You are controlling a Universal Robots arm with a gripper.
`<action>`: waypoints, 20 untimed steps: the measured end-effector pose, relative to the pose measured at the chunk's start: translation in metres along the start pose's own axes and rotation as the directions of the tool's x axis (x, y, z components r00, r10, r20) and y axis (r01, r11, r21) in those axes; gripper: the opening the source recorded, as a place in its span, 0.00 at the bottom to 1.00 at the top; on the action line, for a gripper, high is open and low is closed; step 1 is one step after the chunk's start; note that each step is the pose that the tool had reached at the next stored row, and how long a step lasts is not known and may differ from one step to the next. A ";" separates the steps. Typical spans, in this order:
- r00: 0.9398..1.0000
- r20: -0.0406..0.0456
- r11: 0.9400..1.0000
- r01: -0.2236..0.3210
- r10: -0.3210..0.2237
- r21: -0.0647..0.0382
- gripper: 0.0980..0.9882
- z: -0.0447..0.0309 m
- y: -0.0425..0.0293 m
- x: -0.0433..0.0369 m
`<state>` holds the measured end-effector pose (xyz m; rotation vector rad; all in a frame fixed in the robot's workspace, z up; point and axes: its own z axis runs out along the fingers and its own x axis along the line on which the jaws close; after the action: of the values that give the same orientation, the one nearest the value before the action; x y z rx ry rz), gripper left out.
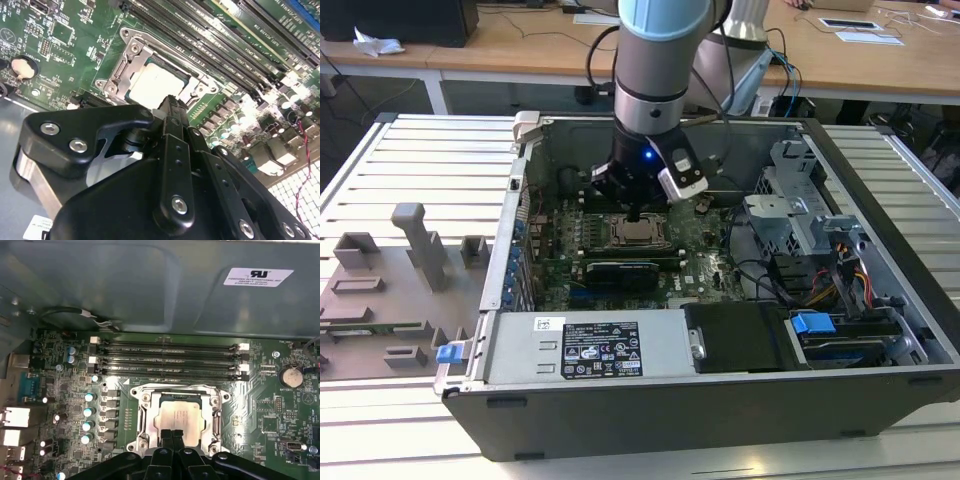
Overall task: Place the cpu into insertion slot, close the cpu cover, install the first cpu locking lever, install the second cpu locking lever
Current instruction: 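Install the second cpu locking lever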
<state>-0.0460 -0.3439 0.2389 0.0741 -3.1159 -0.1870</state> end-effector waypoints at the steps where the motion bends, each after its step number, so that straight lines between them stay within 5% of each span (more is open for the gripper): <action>1: 1.000 0.000 1.000 0.000 0.000 0.003 0.01 -0.0006 0.0006 0.0000; 20: 1.000 -0.001 1.000 0.000 0.000 0.020 0.01 -0.0172 0.0067 -0.0003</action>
<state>-0.0456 -0.3393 0.2567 0.0739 -3.1171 -0.1554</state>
